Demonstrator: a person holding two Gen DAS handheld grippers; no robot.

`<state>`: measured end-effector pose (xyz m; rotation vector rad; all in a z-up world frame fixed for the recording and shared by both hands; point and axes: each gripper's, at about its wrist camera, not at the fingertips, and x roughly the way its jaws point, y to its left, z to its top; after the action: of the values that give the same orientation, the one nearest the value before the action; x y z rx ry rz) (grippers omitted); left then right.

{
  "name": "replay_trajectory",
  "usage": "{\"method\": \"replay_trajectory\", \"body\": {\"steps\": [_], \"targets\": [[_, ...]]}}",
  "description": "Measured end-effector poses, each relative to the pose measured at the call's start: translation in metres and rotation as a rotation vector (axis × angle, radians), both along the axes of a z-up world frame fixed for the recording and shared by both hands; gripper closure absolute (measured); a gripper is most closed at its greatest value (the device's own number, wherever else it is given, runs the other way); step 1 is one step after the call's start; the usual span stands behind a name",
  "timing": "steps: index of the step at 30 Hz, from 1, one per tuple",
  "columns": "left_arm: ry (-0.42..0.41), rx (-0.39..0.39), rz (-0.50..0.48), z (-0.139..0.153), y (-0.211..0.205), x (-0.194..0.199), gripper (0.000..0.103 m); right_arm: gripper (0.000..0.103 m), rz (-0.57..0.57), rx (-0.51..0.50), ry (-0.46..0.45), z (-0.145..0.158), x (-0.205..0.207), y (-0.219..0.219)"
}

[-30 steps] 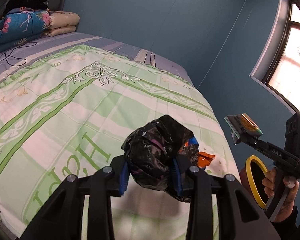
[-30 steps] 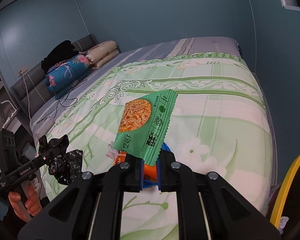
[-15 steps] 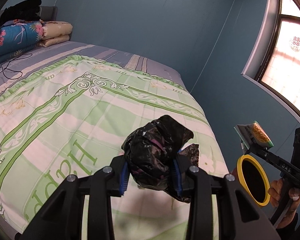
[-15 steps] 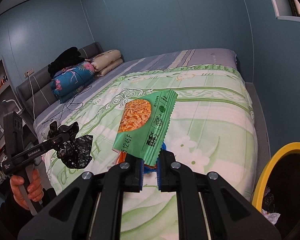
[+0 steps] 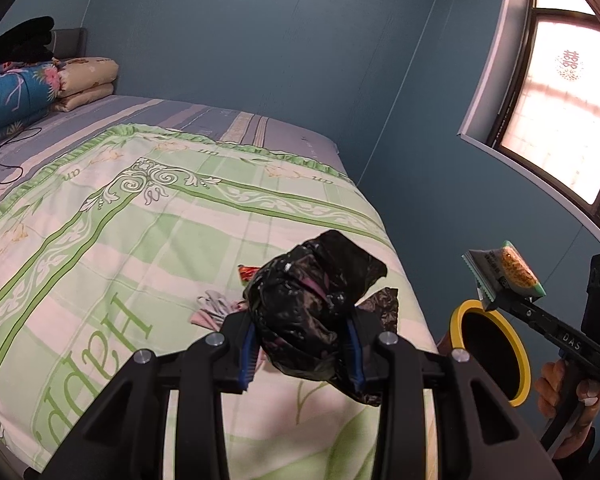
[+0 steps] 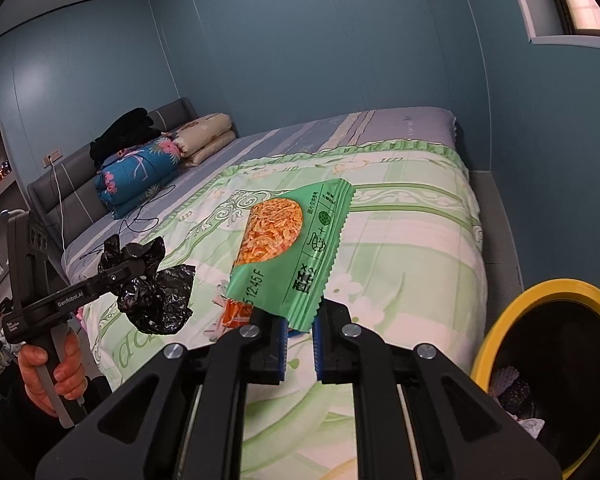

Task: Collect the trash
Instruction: 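Carry the black bag and green snack packet over the yellow bin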

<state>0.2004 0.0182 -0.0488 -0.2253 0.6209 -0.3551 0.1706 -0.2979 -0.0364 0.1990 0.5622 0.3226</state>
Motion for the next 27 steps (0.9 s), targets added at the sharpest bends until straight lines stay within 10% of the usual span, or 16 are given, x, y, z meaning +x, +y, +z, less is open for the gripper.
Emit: {"method": "replay_trajectory", "body": {"steps": [27], "targets": [[-0.024, 0.043, -0.253, 0.012, -0.133, 0.001, 0.070, 0.094, -0.202, -0.021, -0.037, 0.003, -0.046, -0.076]]}}
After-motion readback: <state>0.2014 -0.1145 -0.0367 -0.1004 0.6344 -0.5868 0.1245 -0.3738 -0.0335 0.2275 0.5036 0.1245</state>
